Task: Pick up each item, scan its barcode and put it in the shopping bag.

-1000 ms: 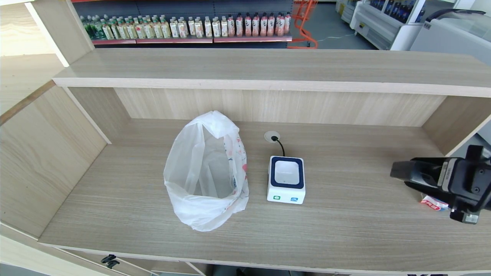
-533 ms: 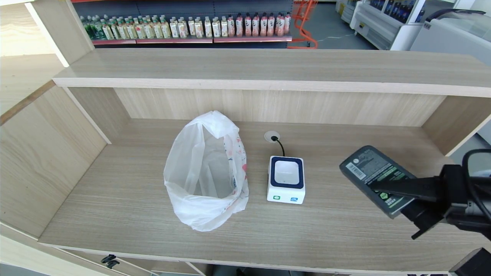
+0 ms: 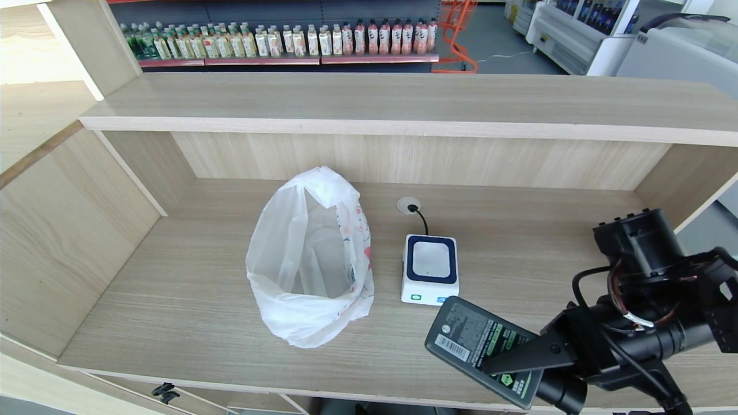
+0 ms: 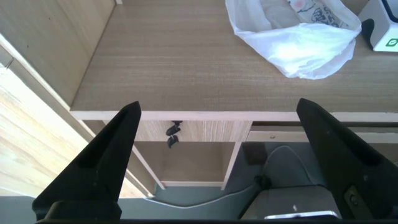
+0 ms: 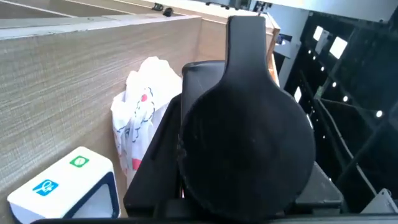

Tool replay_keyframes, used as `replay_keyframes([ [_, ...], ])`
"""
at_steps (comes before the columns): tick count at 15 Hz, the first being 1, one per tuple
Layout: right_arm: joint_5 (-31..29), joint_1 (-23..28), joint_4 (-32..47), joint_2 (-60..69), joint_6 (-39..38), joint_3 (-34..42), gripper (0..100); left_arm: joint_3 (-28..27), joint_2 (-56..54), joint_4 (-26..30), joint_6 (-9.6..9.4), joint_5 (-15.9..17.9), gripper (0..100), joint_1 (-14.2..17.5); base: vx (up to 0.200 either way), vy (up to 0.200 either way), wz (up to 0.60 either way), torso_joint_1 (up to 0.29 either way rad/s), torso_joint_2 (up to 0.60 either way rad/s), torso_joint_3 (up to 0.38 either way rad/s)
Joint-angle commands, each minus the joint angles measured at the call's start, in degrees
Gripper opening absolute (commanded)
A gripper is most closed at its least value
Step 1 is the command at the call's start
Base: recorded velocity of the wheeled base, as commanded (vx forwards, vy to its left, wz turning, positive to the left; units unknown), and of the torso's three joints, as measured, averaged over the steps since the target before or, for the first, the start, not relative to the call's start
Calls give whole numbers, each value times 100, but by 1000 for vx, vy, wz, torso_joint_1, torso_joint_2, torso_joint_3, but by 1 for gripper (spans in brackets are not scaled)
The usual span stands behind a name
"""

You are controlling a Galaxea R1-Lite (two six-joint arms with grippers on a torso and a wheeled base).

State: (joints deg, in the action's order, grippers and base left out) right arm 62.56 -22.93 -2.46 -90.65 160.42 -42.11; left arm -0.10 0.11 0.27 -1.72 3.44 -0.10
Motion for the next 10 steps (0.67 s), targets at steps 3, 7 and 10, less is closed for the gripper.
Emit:
replay_keyframes([
  [3, 239, -388, -88, -489, 458, -140, 0, 1, -2, 0, 5, -1, 100, 1, 0, 0, 0, 0, 0, 0],
  [7, 467, -590, -97, -840, 458, -307, 0, 1, -2, 0, -4, -1, 100, 1, 0, 0, 0, 0, 0, 0],
  [10, 476, -590, -290, -919, 458, -386, 0, 1, -2, 0, 5, -1, 100, 1, 0, 0, 0, 0, 0, 0],
])
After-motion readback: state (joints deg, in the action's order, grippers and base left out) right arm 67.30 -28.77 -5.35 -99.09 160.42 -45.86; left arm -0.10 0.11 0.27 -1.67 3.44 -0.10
